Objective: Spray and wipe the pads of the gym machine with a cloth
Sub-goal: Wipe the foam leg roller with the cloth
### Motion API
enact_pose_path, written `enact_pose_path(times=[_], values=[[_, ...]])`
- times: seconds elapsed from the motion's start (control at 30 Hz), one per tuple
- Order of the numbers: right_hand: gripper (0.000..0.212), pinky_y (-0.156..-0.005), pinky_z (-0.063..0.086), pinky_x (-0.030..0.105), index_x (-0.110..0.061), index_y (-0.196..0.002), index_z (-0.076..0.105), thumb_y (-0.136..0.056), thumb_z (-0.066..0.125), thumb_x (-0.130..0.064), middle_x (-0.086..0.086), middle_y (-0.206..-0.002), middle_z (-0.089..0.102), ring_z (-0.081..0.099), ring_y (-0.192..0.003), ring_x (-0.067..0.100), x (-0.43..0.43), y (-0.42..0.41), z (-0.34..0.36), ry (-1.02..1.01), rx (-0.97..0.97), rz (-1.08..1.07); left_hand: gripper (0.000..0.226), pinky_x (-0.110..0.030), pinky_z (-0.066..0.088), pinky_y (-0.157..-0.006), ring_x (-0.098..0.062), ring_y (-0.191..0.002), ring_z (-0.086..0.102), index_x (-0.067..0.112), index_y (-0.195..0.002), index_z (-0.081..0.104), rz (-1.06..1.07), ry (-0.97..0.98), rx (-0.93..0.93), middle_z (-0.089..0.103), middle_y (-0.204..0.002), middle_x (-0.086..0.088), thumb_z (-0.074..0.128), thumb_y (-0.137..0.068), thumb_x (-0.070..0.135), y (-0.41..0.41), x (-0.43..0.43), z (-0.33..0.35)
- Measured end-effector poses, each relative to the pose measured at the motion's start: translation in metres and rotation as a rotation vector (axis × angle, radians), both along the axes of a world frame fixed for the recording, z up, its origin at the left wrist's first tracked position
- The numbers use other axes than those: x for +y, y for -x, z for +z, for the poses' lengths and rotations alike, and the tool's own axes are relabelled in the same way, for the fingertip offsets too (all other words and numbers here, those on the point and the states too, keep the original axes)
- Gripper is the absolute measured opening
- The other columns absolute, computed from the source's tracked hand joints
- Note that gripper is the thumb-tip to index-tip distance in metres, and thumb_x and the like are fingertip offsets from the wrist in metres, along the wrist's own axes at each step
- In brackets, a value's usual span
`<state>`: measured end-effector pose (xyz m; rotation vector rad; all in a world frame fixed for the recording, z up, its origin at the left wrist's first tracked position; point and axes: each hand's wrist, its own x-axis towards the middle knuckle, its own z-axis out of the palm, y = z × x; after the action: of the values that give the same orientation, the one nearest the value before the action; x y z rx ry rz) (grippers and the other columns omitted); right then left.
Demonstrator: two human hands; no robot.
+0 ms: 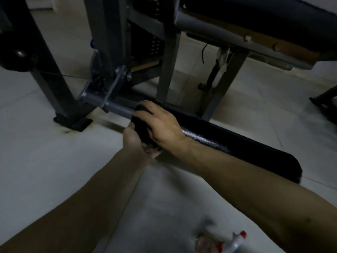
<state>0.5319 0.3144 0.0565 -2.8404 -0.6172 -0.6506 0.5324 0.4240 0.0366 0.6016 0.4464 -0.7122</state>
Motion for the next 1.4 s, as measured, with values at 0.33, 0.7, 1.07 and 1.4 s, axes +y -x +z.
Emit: enact_pose_path(times=[0.33,0.7,1.07,1.4], values=[[0.041,-0.098,0.054,0.046,-0.014,-0.135,0.063,-0.097,0.048,-0.010,0.013,-0.152,0.048,0.052,-0.134,0.035,-0.087,0.086,0.017,0.126,0.059,-0.073,0.068,-0.052,0.048,-0.104,-0.036,-0.120,0.058,0.017,-0.141,0.053,0.069,-0.342,0.039,0.061,-0.131,-0.014,0.061,-0.090,0.061,0.028,-0.027,-0.001],[0.061,-0.110,0.048,0.041,-0.012,-0.135,0.066,-0.082,0.044,0.008,0.014,-0.158,0.044,0.041,-0.148,0.032,-0.253,0.297,-0.002,0.214,0.046,-0.351,0.110,-0.057,0.057,-0.075,-0.032,-0.096,0.072,0.032,-0.123,0.065,0.066,-0.453,0.035,0.073,-0.116,0.002,0.073,-0.030,0.089,0.048,-0.104,-0.017],[0.040,-0.110,0.049,0.041,-0.011,-0.129,0.069,-0.093,0.059,0.005,0.016,-0.149,0.054,0.043,-0.147,0.031,-0.218,0.246,-0.005,0.108,-0.003,-0.270,0.050,-0.039,0.050,-0.066,-0.026,-0.088,0.063,0.027,-0.124,0.057,0.012,-0.470,-0.052,0.066,-0.112,-0.004,0.057,-0.091,0.065,0.056,-0.090,0.014],[0.032,-0.100,0.055,0.042,-0.011,-0.126,0.070,-0.094,0.069,-0.009,0.015,-0.142,0.058,0.054,-0.136,0.033,-0.056,0.053,-0.007,0.009,-0.065,-0.043,0.063,-0.055,0.053,-0.100,-0.036,-0.115,0.065,0.021,-0.130,0.062,0.131,-0.199,0.012,0.069,-0.121,-0.017,0.036,-0.099,0.069,0.005,-0.017,-0.009]])
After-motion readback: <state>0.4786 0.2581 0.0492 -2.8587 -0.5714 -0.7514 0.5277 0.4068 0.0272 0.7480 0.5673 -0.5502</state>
